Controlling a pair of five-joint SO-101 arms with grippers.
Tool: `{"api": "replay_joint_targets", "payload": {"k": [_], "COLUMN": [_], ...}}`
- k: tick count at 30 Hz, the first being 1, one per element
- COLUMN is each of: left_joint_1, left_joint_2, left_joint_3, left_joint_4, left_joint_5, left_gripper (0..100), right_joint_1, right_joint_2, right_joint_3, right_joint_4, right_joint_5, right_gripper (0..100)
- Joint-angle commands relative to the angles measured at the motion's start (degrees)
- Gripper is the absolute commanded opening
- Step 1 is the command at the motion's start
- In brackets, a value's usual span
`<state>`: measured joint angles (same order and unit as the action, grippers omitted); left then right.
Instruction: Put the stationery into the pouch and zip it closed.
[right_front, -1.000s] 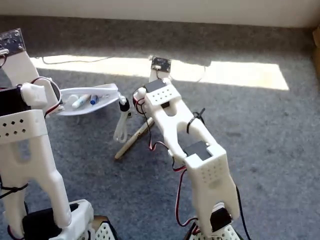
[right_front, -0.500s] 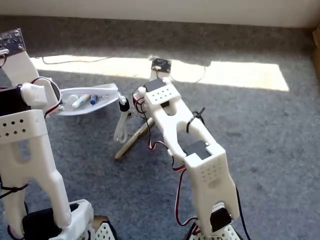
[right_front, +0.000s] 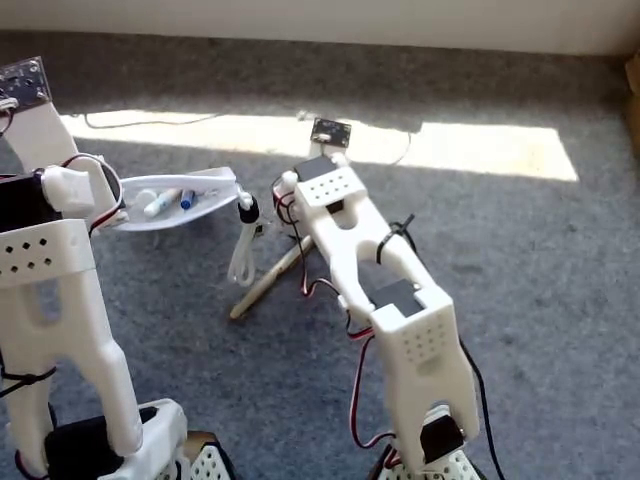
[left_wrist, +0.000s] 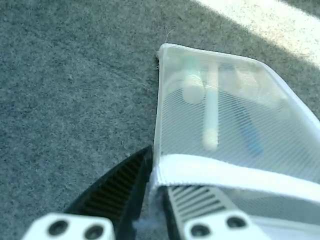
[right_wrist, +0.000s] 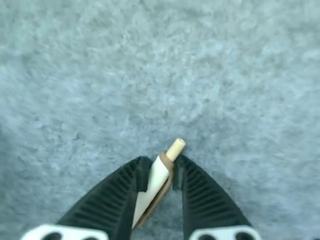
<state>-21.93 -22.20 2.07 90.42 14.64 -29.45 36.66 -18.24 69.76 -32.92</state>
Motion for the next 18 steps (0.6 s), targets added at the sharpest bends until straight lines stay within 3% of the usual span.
{"api": "replay_joint_targets", "payload": {"k": [1, 18], "left_joint_1": [-0.84, -0.75], "left_joint_2": [-1.01, -1.01], "left_joint_3": [-0.31, -0.31], "left_joint_4": [-1.41, -1.32], "left_joint_5": [-0.35, -0.18], "left_gripper": [1, 1], "right_joint_1": [0.04, 0.84], "right_joint_2": [-0.48, -0.92], "right_joint_3": [-1.36, -14.99], "right_joint_4": [0.66, 17.71], "right_joint_5": [-0.53, -0.26], "right_gripper": [3.4, 3.1]}}
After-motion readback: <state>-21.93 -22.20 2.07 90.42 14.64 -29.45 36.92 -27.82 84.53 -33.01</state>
